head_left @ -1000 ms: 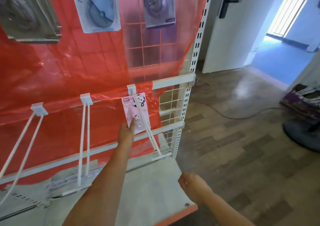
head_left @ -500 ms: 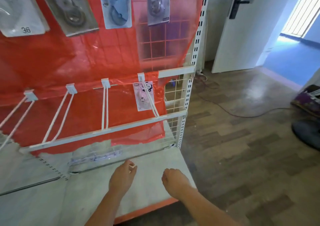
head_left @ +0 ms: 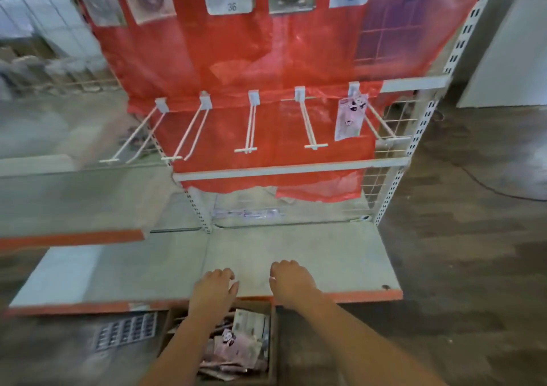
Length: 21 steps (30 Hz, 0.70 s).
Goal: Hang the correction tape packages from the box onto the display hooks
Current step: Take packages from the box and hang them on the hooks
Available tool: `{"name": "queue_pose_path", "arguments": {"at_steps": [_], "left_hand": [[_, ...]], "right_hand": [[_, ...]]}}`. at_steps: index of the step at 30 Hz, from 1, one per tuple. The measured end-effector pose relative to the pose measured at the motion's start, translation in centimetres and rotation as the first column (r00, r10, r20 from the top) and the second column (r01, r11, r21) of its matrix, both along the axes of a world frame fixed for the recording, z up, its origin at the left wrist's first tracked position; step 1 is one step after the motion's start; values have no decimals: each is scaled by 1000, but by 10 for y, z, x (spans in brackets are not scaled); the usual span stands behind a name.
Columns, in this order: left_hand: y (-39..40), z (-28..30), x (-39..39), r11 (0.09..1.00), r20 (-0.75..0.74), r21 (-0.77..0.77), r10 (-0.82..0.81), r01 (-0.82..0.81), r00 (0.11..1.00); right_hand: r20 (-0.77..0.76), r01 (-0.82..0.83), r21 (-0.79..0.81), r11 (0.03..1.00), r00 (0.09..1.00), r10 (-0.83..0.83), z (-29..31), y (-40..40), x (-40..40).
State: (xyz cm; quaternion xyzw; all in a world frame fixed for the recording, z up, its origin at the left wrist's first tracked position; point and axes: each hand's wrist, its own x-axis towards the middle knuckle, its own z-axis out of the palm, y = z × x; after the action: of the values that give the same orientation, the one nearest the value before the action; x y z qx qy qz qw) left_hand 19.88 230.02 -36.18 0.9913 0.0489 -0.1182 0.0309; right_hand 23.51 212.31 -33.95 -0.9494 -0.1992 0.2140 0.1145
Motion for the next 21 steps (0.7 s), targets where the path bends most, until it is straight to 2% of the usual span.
{"name": "queue_pose_path", "arguments": {"at_steps": [5,10,16,21], "left_hand": [[89,-32,-51,998,-106,38,46,-42,993],[156,-84,-89,994,-185,0,108,-110,977],[190,-161,-111,984,-261,-95,124,-153,957],[211,-254,-99,975,-295,-135,128,-174,947]], "right_hand": [[-59,-40,-52,998,998,37,-42,82,-34],[-157,-27,-67,997,988,16,-100,138,-62],[-283,-5,-161,987,958,-41,-183,150,-70],[-305,12,-193,981,950,-71,-279,158,-46]]}}
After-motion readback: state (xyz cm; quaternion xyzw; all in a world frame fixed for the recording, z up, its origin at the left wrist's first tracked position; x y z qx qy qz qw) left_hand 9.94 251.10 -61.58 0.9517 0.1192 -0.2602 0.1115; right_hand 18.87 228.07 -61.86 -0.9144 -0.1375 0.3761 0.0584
